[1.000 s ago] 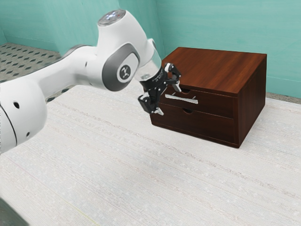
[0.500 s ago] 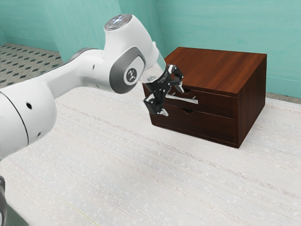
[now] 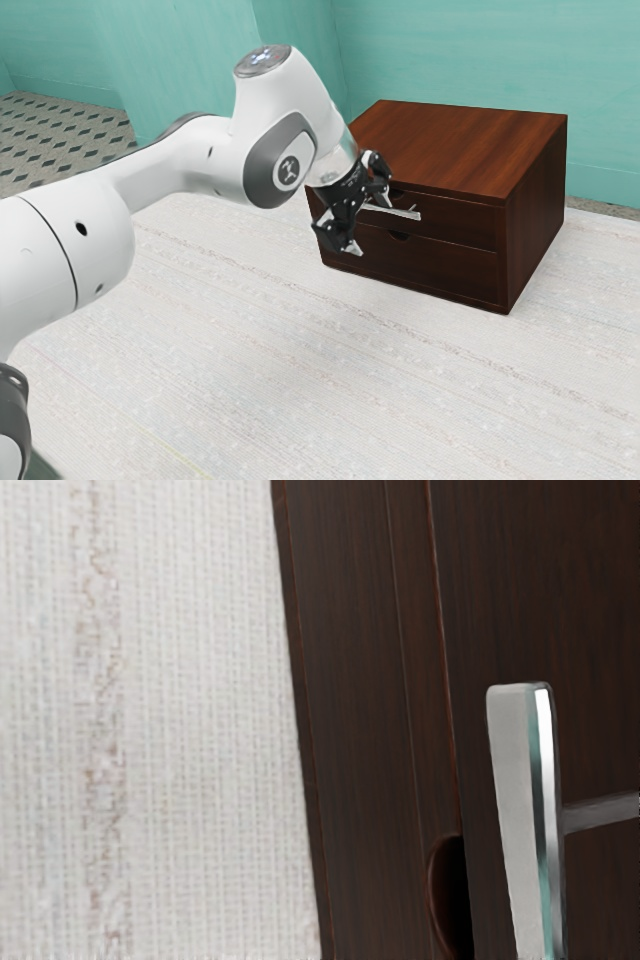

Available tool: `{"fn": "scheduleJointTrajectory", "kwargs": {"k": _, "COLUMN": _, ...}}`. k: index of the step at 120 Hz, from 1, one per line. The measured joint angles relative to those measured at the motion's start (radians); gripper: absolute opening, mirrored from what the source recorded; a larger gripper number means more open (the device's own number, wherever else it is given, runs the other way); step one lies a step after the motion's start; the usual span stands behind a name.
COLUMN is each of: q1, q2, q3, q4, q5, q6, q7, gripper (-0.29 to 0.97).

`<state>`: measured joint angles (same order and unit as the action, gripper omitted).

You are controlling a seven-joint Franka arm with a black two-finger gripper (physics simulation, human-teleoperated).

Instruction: Pull the drawer handle with one arm to open the drawer

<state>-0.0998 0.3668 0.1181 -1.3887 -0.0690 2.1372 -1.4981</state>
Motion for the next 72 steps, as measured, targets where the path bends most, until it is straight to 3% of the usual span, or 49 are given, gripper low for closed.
{"fn": "scheduleJointTrajectory", "kwargs": {"k": 18, "q1": -0.001, "q2": -0.004, "q3": 0.001, "q4": 0.000, "q5": -0.001, "q6": 0.002, "q7": -0.004, "gripper": 0.52}}
{"fn": "scheduleJointTrajectory", "kwargs": {"k": 52, "q1": -0.005, "q2": -0.017, "q3": 0.002, "q4": 0.000, "q5": -0.002, "q6": -0.009, "q7": -0.009, "gripper": 0.09}}
{"fn": "scheduleJointTrajectory", "kwargs": {"k": 72, "q1": -0.006, "q2": -0.024, "q3": 0.005, "q4": 0.000, "q5": -0.003, "q6": -0.022, "q7": -0.012, "gripper": -0.03}}
